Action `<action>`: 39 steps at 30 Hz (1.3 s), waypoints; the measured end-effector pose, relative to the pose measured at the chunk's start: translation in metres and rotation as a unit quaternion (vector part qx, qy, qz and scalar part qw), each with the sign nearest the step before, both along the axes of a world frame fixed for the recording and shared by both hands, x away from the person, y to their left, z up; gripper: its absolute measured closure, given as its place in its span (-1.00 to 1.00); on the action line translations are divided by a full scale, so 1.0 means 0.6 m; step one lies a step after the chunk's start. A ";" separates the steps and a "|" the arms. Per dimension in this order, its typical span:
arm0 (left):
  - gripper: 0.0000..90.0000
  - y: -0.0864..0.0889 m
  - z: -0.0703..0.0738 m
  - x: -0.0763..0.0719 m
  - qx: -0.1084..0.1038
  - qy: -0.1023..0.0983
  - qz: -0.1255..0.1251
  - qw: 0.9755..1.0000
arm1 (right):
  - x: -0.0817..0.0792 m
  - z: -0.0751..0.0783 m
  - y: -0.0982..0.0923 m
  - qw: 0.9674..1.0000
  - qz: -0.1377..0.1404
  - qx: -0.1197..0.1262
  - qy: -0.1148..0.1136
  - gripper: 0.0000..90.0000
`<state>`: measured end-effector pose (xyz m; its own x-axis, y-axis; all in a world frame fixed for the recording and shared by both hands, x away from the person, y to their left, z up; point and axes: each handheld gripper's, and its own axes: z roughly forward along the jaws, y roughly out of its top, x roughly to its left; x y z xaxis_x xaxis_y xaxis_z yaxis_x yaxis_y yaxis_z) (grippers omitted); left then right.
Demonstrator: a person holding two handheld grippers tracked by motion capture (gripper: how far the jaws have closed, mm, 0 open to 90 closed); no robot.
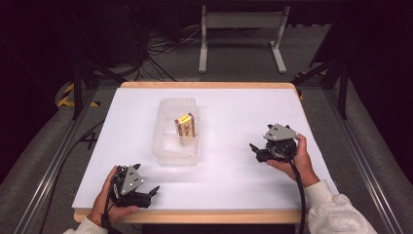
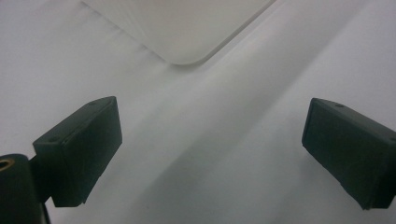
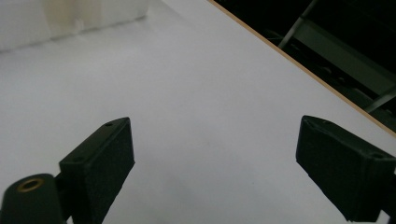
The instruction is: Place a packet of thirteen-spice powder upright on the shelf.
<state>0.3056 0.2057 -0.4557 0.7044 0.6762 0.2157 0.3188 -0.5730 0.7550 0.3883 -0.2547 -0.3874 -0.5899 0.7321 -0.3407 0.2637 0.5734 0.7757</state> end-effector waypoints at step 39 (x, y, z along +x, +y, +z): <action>-0.88 0.000 0.000 -0.001 -0.004 -0.002 0.002 1.000 | -0.099 -0.075 -0.129 0.997 -0.060 0.052 -0.012 -0.78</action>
<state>0.3051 0.2060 -0.4555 0.7012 0.6803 0.2133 0.3183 -0.5664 0.7602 0.3291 -0.3319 -0.4324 -0.4877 0.8297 -0.2716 0.3063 0.4539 0.8367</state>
